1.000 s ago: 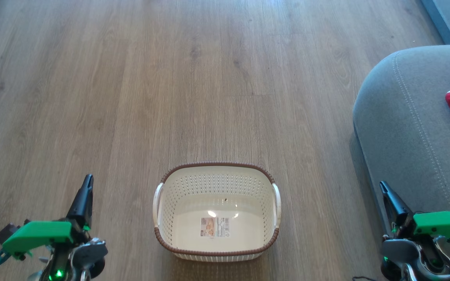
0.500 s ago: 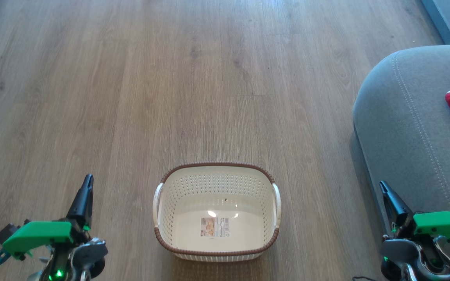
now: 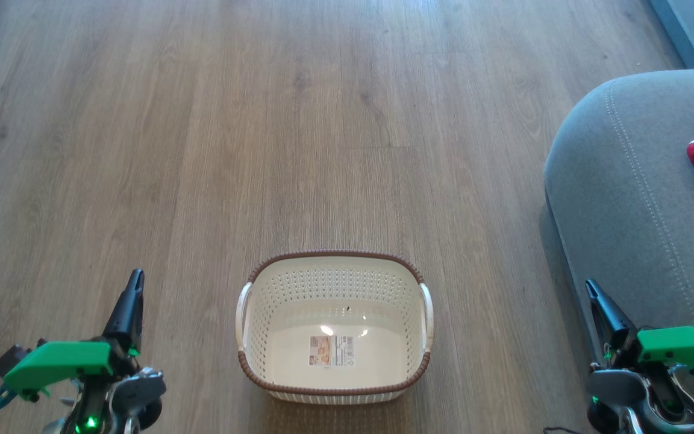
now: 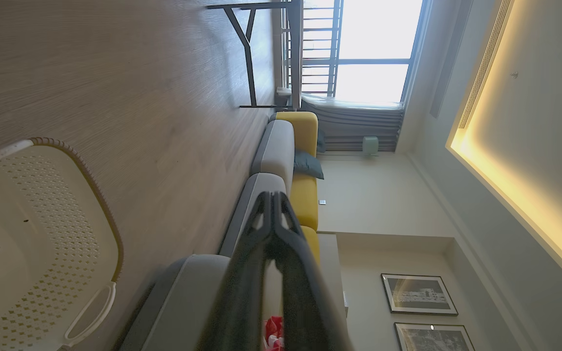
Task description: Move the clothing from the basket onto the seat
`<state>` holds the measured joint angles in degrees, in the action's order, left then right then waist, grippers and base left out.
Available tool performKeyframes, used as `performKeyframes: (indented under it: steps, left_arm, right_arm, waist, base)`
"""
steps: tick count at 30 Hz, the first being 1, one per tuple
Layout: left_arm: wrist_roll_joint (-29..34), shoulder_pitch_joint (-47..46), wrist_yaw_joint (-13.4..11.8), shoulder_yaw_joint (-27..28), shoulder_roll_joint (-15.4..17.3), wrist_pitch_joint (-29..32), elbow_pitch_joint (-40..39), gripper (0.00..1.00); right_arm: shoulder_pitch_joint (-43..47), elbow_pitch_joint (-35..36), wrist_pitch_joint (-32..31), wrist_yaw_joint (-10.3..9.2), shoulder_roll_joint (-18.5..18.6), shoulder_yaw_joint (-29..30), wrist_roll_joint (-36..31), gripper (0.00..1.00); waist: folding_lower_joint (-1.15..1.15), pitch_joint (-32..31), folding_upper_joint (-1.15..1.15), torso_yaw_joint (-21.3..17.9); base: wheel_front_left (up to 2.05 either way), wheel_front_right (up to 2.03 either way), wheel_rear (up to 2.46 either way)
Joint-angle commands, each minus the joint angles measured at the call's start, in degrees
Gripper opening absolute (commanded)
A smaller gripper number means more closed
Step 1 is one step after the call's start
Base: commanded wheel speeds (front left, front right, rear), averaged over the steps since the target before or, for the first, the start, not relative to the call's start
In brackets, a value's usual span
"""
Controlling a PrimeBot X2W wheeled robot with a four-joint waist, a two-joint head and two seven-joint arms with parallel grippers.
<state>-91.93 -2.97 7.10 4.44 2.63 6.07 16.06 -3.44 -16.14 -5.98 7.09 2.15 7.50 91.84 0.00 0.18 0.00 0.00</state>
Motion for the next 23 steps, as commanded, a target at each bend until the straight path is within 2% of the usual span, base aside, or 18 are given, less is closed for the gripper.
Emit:
performKeyframes:
  steps: [1,23]
  left_arm:
    - [-0.2,-3.2,0.4,2.1,0.2,0.4,-2.0,0.00]
    - [-0.2,-3.2,0.4,2.1,0.2,0.4,-2.0,0.00]
  right_arm:
    - [-2.7,2.1,-0.5,0.40,0.7,-1.0,0.3,0.00]
    - [-2.7,2.1,-0.5,0.40,0.7,-1.0,0.3,0.00]
  waist:
    - [0.00,0.0,0.00,0.0]
    - [0.00,0.0,0.00,0.0]
  base:
    - [0.00,0.00,0.00]
    - [0.00,0.00,0.00]
